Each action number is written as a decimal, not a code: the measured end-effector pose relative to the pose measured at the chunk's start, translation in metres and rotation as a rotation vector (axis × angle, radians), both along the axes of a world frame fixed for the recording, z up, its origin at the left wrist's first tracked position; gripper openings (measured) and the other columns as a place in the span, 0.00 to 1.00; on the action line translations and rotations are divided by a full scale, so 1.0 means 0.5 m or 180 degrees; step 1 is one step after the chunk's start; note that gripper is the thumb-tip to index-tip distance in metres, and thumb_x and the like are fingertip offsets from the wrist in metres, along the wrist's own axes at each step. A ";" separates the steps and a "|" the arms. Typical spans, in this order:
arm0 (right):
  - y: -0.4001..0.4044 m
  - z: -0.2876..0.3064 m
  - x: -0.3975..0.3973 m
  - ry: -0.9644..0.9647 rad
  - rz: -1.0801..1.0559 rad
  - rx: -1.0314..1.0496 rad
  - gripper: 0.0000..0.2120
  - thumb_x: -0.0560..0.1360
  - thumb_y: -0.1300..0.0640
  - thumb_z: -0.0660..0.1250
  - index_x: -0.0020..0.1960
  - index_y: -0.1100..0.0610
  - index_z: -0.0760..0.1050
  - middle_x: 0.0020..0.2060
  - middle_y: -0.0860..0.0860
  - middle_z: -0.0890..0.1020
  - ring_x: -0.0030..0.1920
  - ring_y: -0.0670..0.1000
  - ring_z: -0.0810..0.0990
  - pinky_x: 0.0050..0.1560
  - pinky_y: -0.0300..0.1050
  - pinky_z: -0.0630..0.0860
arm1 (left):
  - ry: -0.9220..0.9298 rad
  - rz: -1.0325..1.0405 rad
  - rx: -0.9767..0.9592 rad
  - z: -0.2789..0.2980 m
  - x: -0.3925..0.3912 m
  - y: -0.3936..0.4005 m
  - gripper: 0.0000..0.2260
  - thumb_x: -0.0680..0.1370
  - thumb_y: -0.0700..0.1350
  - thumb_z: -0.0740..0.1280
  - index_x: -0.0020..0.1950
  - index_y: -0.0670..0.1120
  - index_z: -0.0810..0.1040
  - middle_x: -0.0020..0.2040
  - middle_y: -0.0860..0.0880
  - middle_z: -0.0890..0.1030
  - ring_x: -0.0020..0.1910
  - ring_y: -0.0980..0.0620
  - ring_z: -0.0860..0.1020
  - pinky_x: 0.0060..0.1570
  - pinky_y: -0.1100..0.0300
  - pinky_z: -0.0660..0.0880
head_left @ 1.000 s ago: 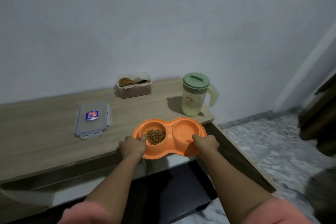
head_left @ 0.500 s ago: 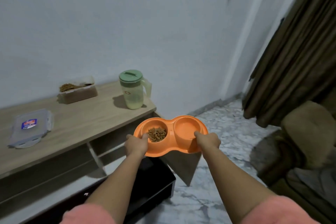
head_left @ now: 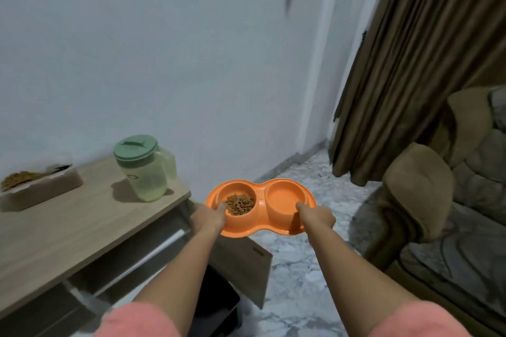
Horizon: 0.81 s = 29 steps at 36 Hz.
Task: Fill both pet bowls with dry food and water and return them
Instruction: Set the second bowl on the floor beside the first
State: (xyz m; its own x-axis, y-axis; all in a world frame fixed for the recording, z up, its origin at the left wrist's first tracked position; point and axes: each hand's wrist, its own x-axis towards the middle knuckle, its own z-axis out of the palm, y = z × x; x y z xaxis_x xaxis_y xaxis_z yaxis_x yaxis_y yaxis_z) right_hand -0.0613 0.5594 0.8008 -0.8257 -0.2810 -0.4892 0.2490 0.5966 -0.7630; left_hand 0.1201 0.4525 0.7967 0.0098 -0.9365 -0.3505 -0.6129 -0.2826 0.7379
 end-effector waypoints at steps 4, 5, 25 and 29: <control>-0.033 0.013 -0.058 0.0094 -0.0135 -0.0078 0.27 0.71 0.51 0.71 0.63 0.66 0.71 0.64 0.62 0.71 0.45 0.60 0.74 0.46 0.54 0.74 | -0.0020 -0.0199 -0.0037 0.017 -0.068 -0.050 0.27 0.78 0.54 0.64 0.68 0.35 0.65 0.64 0.35 0.75 0.61 0.36 0.76 0.54 0.50 0.73; -0.039 0.015 -0.072 0.0104 -0.0172 -0.0076 0.28 0.71 0.51 0.71 0.64 0.66 0.70 0.64 0.62 0.71 0.46 0.61 0.75 0.46 0.53 0.73 | -0.0030 -0.0234 -0.0062 0.019 -0.083 -0.059 0.27 0.78 0.53 0.64 0.68 0.35 0.64 0.64 0.34 0.74 0.61 0.36 0.75 0.54 0.50 0.73; -0.182 -0.012 -0.352 0.0089 0.0009 0.0048 0.29 0.71 0.49 0.71 0.65 0.65 0.70 0.64 0.61 0.72 0.54 0.62 0.77 0.45 0.52 0.72 | -0.0037 -0.0093 0.0019 -0.022 -0.351 -0.171 0.25 0.79 0.53 0.63 0.68 0.36 0.65 0.62 0.35 0.75 0.59 0.36 0.76 0.47 0.52 0.72; -0.228 -0.006 -0.456 0.0122 0.0250 0.0005 0.29 0.71 0.50 0.71 0.66 0.64 0.70 0.64 0.61 0.71 0.55 0.63 0.77 0.47 0.53 0.74 | 0.0074 0.0198 0.0067 -0.026 -0.443 -0.187 0.26 0.79 0.53 0.63 0.68 0.35 0.65 0.63 0.34 0.74 0.60 0.36 0.75 0.50 0.51 0.72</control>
State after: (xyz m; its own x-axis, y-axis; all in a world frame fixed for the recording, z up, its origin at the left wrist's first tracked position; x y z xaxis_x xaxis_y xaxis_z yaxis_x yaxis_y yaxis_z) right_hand -0.2895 0.4454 0.7977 -0.8192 -0.3449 -0.4582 0.1720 0.6144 -0.7700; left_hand -0.1013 0.3589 0.7839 0.0594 -0.9268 -0.3709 -0.5766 -0.3352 0.7452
